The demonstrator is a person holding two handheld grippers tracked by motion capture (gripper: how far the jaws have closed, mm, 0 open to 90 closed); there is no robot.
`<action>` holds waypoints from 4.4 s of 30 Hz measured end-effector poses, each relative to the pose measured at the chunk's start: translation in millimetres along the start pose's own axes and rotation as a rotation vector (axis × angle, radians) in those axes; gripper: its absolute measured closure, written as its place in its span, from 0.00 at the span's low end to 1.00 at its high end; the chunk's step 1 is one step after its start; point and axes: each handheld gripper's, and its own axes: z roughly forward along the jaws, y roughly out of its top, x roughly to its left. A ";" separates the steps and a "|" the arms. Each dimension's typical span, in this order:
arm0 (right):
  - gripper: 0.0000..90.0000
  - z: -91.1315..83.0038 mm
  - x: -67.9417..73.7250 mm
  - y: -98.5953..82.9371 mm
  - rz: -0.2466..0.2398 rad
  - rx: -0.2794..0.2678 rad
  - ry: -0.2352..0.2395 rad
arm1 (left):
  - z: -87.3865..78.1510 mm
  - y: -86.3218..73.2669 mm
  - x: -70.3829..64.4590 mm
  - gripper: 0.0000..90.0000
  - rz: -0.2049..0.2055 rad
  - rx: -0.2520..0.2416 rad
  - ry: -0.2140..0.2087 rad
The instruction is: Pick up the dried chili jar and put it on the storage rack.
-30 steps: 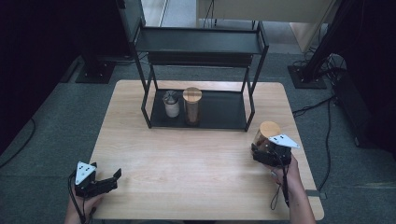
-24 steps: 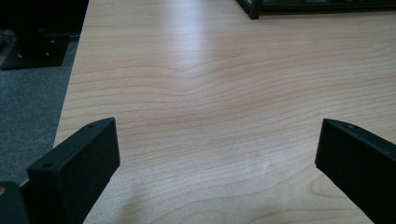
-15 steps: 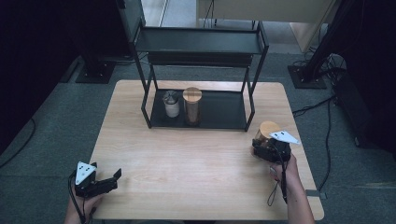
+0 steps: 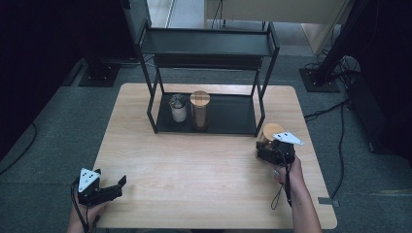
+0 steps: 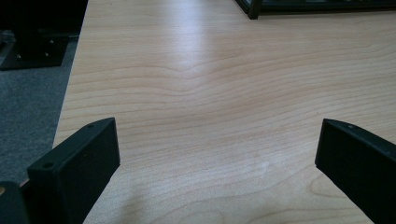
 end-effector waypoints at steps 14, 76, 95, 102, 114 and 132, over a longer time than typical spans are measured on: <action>0.27 10.8 19.6 9.9 -0.015 0.012 0.018 | 0.3 0.2 -0.6 0.00 0.005 0.002 0.001; 0.27 43.5 73.5 79.9 -0.069 0.007 0.057 | -0.3 -0.1 -1.2 0.00 0.011 -0.003 0.002; 0.27 70.1 76.4 98.4 -0.043 0.024 0.029 | -0.8 -0.3 -1.1 0.00 0.007 -0.009 0.003; 0.27 83.8 76.6 103.3 -0.045 0.041 0.010 | -0.8 -0.3 -0.8 0.00 0.005 -0.008 -0.001; 0.27 101.7 80.5 105.1 -0.044 0.047 0.017 | -0.9 -0.3 -0.6 0.00 0.003 -0.009 -0.001; 0.09 98.4 74.4 90.9 -0.019 0.030 0.087 | -0.8 -0.3 -1.0 0.00 0.007 -0.008 0.001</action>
